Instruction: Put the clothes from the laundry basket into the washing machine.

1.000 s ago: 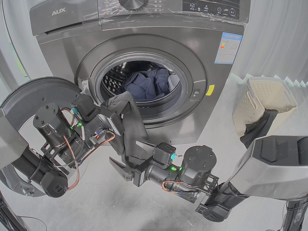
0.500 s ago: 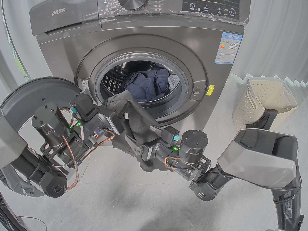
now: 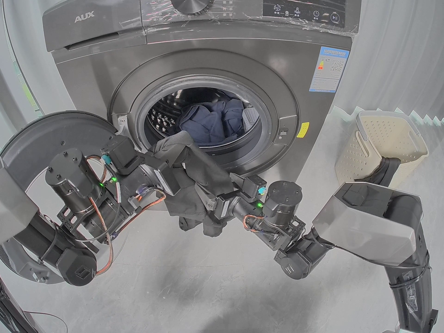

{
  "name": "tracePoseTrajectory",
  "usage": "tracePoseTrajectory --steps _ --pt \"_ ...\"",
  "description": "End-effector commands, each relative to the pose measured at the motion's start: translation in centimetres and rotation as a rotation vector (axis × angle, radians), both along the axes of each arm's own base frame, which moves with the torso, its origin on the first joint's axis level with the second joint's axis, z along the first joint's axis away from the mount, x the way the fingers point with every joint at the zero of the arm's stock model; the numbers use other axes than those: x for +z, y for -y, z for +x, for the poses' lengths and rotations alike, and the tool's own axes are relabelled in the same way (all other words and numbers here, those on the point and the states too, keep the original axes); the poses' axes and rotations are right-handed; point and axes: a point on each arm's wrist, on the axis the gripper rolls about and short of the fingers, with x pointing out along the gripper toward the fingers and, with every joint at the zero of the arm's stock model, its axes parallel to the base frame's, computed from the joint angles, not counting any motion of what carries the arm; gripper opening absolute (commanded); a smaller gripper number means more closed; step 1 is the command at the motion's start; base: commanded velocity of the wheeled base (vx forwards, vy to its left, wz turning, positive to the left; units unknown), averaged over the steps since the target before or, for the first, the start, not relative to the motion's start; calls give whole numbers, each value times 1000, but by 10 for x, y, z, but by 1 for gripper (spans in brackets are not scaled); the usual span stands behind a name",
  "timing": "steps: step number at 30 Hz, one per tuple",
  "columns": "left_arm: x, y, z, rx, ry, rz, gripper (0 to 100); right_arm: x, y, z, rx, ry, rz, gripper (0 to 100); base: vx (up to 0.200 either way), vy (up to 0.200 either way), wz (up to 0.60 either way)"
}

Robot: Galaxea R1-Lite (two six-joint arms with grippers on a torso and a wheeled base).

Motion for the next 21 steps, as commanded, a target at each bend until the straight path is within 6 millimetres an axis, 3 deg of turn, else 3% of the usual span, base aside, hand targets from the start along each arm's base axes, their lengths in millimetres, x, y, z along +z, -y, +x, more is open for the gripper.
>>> tracePoseTrajectory --steps 1,21 --pt "0 -1 0 3 0 -1 0 -3 -2 3 -1 4 2 100 0 0 0" --pt "0 0 1 1 1 0 0 -9 -8 2 7 5 -9 100 0 0 0"
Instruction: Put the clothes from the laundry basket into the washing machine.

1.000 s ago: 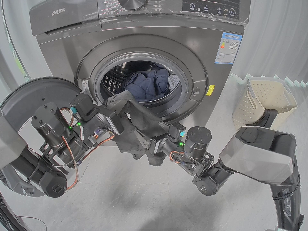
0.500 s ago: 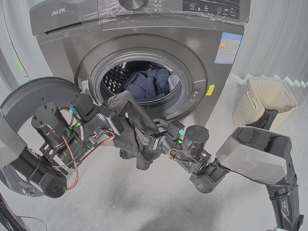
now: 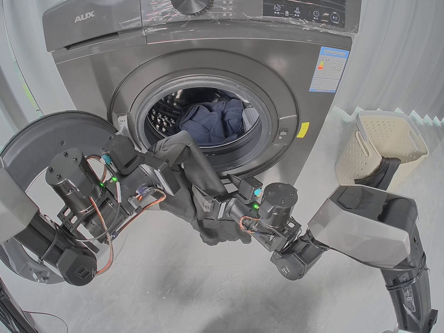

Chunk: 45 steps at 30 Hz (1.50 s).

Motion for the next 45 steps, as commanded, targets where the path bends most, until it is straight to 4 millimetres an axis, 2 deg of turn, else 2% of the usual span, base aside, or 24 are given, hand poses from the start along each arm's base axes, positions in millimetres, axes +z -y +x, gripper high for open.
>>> tracePoseTrajectory --steps 1,5,6,13,15,24,27,31,37,42,45 --pt "0 0 1 1 -1 0 0 -7 -4 0 5 -6 -7 100 0 0 0" --pt "0 0 1 1 -1 0 0 -11 -5 2 4 -6 -9 100 0 0 0" --pt "0 -1 1 3 -1 0 0 -12 -5 2 4 -7 -10 0 0 0 0" --pt "-3 -1 3 10 -8 3 0 -12 0 -5 4 -14 -28 0 0 0 0" --pt "-3 -2 4 12 -9 4 0 -4 3 -13 12 -12 -27 0 0 0 0" --pt "-7 -10 12 47 -20 9 0 29 27 -74 76 -43 -58 0 0 0 0" --pt "-7 -12 13 59 -22 9 0 38 43 -89 81 -56 -73 0 0 0 0" --pt "-6 -13 15 78 -18 1 0 50 59 -97 84 -51 -69 0 0 0 0" --pt "-4 -12 13 72 -10 -2 0 50 76 -82 49 -45 -61 0 0 0 0" --pt "0 -11 9 62 -2 -6 0 27 61 -56 33 -41 -61 0 0 0 0" --pt "4 -9 5 52 10 -13 0 14 44 -35 33 -24 -50 0 0 0 0"
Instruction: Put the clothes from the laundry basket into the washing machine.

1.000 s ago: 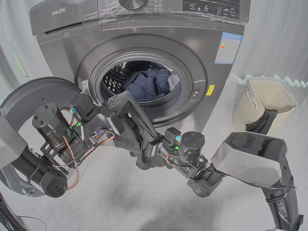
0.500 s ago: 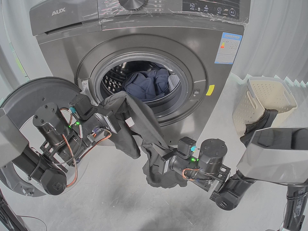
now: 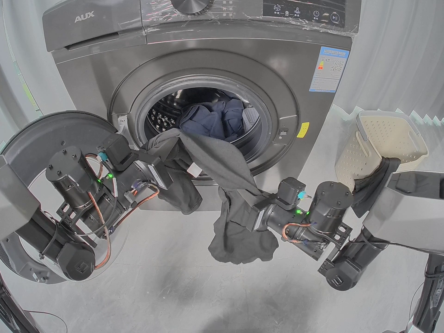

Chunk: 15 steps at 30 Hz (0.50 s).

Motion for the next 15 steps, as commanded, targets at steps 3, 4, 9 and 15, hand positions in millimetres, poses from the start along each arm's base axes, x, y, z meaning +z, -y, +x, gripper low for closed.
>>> tracePoseTrajectory --steps 3,4,9,15 --pt "8 2 -5 -13 22 -12 0 -40 -31 43 -9 12 -4 0 0 0 0" --pt "8 2 -5 -13 22 -12 0 -41 -32 44 -9 10 -5 0 0 0 0" --pt "9 2 -5 -13 27 -14 0 -55 -46 56 -1 16 -25 100 0 0 0" --pt "9 2 -4 -10 29 -16 0 -60 -52 53 11 22 -41 100 0 0 0"
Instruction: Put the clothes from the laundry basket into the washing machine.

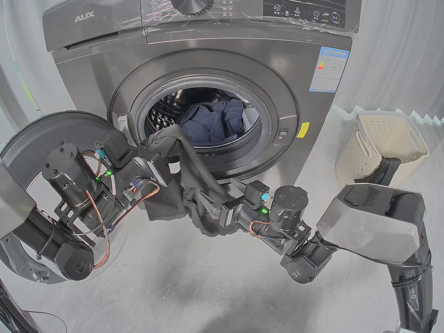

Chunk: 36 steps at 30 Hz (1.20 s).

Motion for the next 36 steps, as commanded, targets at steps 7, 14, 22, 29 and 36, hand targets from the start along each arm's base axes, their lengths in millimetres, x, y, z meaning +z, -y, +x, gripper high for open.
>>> tracePoseTrajectory --steps 7,14,22,29,36 --pt "2 1 3 19 7 -11 0 -22 -12 -7 31 -26 -41 100 0 0 0" --pt "2 1 5 34 7 -15 0 -25 -25 -31 107 -39 -62 100 0 0 0" --pt "1 1 7 37 5 -15 0 -28 -41 -57 183 -54 -81 100 0 0 0" --pt "1 1 7 35 6 -16 0 -30 -46 -51 180 -50 -77 100 0 0 0" --pt "2 2 6 32 6 -16 0 -41 -57 -37 183 -62 -84 100 0 0 0"
